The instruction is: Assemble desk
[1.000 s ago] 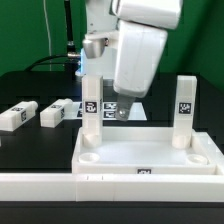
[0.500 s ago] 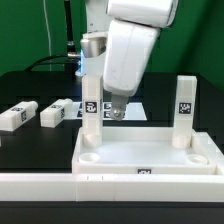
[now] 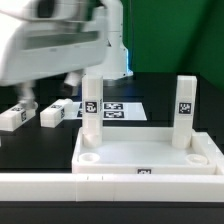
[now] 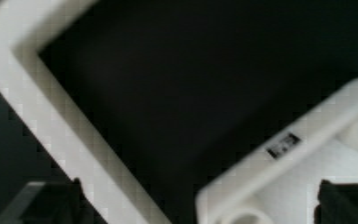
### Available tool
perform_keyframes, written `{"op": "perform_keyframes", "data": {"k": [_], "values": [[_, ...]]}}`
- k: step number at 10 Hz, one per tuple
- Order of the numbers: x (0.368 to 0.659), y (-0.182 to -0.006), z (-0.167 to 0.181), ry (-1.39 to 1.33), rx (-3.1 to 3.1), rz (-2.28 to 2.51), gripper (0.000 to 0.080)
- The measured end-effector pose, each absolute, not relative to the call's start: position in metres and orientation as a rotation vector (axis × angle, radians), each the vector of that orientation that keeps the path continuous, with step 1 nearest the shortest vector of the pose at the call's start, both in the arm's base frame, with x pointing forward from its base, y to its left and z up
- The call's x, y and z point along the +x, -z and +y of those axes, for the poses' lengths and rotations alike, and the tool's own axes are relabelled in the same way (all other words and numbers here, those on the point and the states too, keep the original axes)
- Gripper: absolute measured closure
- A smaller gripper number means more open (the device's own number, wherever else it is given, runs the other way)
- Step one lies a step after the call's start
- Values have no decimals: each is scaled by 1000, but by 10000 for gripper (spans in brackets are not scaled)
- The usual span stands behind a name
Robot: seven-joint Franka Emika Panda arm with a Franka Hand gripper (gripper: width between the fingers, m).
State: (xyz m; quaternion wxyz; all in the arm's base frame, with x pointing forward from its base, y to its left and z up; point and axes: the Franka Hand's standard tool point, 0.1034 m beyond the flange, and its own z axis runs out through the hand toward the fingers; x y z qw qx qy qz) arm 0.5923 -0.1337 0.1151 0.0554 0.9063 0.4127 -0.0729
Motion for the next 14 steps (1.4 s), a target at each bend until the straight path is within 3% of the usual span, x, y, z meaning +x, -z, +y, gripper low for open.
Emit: {"op": "perform_keyframes", "data": {"k": [4,6,8,10,11,14], "values": [[592,-113,-134,199,2891,821,151],[576,-102,-138,289,3028,530,151],[561,-103,-155,296,3109,261,151],[557,-104,-176,270,3111,183,151],[567,-104,-170,218,3056,251,151],[562,-101,-166,232,3079,161,151]]}}
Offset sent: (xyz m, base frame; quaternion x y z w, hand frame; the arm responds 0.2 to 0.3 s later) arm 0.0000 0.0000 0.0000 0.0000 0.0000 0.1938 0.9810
